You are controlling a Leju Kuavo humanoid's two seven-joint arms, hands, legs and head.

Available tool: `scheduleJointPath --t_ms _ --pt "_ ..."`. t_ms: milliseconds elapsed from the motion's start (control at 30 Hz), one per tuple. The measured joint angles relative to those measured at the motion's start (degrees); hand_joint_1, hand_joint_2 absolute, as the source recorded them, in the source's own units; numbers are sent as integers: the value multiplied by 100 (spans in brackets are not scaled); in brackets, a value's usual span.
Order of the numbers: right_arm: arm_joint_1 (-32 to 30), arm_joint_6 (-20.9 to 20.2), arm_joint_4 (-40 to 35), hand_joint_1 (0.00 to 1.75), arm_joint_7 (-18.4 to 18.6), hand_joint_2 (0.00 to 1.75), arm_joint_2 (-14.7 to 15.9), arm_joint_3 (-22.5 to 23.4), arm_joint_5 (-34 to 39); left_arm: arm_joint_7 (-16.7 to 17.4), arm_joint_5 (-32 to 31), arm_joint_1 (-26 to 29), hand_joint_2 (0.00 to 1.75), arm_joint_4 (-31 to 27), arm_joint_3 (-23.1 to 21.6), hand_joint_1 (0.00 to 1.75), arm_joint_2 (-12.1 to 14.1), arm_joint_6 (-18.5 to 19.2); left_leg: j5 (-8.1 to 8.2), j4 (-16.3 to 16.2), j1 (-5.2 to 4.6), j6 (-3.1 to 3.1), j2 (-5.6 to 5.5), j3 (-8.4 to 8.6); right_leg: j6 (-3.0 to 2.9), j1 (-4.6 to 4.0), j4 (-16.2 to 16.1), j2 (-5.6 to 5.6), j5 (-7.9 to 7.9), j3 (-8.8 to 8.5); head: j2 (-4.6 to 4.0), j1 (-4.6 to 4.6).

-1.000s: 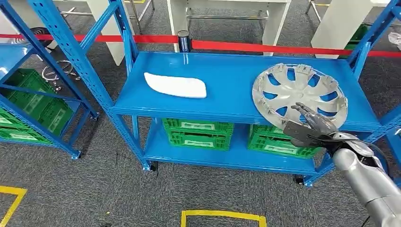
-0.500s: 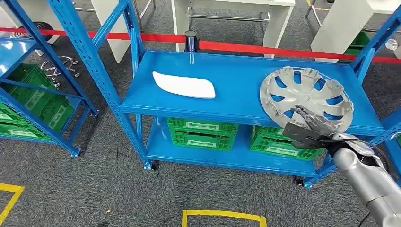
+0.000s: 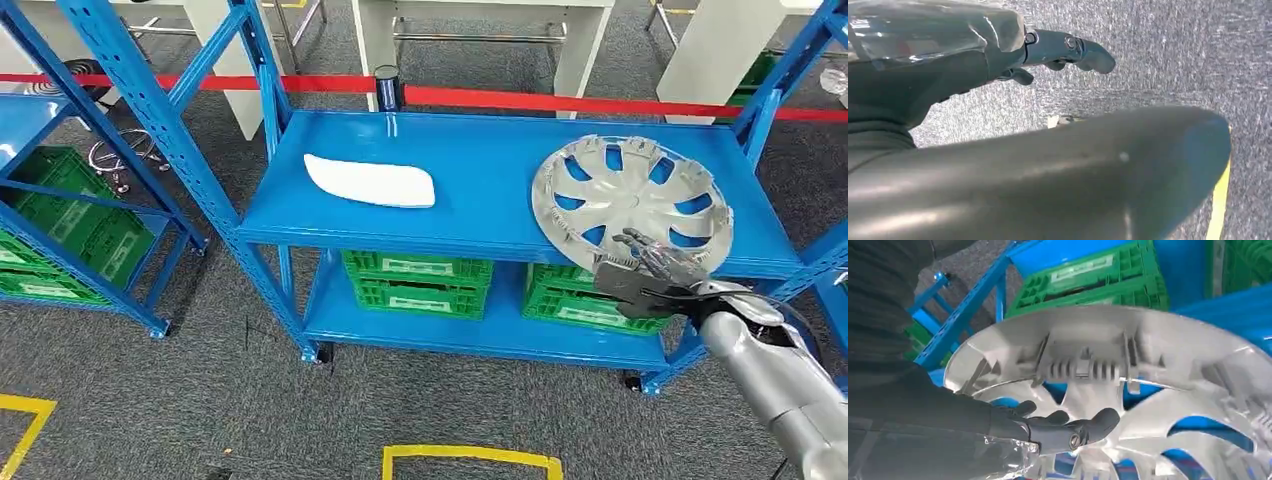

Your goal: Take the parts from the cabinet and place them on the table.

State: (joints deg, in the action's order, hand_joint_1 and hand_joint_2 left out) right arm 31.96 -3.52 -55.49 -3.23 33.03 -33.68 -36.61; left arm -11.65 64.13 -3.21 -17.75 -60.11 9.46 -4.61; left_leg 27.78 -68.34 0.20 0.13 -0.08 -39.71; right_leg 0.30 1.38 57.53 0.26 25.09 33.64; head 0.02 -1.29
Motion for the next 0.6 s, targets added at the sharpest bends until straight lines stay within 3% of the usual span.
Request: scheduleJointPath --t_ms 33,67,100,200,233,267,333,367,400,433,467,500,567,600 --pt "19 -2 24 0 0 175 -11 0 -2 0 2 0 0 0 0 0 2 4 -249 553 -10 50 -6 276 1 -6 -2 9 1 -9 -2 0" --pt "46 0 41 0 0 175 -20 -2 -4 -2 4 -1 0 0 0 0 11 7 -353 1018 -35 114 -18 500 2 -5 -7 13 1 -9 0 2" --pt "86 -2 70 0 0 175 -28 -11 -2 -2 4 -3 0 0 0 0 20 11 -291 1079 -58 122 -1 541 14 -59 -2 18 -1 21 -2 7" --pt "104 -15 155 0 4 175 -70 -55 -7 -18 13 -3 0 -2 0 0 28 35 -293 1086 -87 150 1 526 83 -23 -43 14 -19 9 0 4" --pt "109 -4 175 0 2 175 -74 -55 -4 -24 18 -6 0 -2 0 0 28 39 -363 1200 -49 198 7 620 123 -58 -43 16 -8 24 0 2" --pt "113 17 210 0 2 175 -81 -55 2 -33 18 -6 0 -2 0 0 24 50 -398 1259 -37 225 13 649 107 -40 93 -4 75 96 0 20" --pt "138 66 273 0 7 175 -81 -59 0 -33 17 -11 0 -7 0 0 20 70 -419 1271 -40 255 10 642 38 -38 835 -5 421 438 0 22" --pt "122 83 310 37 9 175 -81 -63 -7 -33 18 -8 0 -7 0 0 13 85 -418 1270 -45 256 7 641 27 -36 1291 -4 582 656 0 24" --pt "91 105 349 157 15 175 -87 -72 -9 -33 17 -9 0 -7 0 0 7 92 -417 1264 -53 256 2 634 42 -35 1696 -5 694 859 0 30" --pt "60 127 380 169 24 175 -92 -74 -9 -35 17 -9 0 -7 0 0 4 94 -417 1262 -55 255 -4 634 79 -33 1789 -6 680 916 0 28" --pt "41 149 406 175 39 175 -96 -74 -11 -35 20 -9 0 -9 -2 0 -2 101 -413 1254 -55 253 -7 635 129 -31 1574 -7 570 823 0 28" --pt "40 162 426 171 53 175 -96 -72 -11 -37 26 -10 0 -13 -2 0 -9 103 -403 1234 -52 242 -8 634 189 -23 1150 -11 385 622 0 31" --pt "50 181 463 168 59 175 -96 -50 -13 -57 68 -10 0 -22 -2 0 -22 109 -354 1161 -52 189 -10 627 283 16 101 -50 16 83 0 33" --pt "58 197 496 169 59 175 -109 -52 -17 -70 79 -12 0 -22 0 0 -15 109 -315 1117 -105 143 -14 590 207 -28 44 -33 40 19 0 35"
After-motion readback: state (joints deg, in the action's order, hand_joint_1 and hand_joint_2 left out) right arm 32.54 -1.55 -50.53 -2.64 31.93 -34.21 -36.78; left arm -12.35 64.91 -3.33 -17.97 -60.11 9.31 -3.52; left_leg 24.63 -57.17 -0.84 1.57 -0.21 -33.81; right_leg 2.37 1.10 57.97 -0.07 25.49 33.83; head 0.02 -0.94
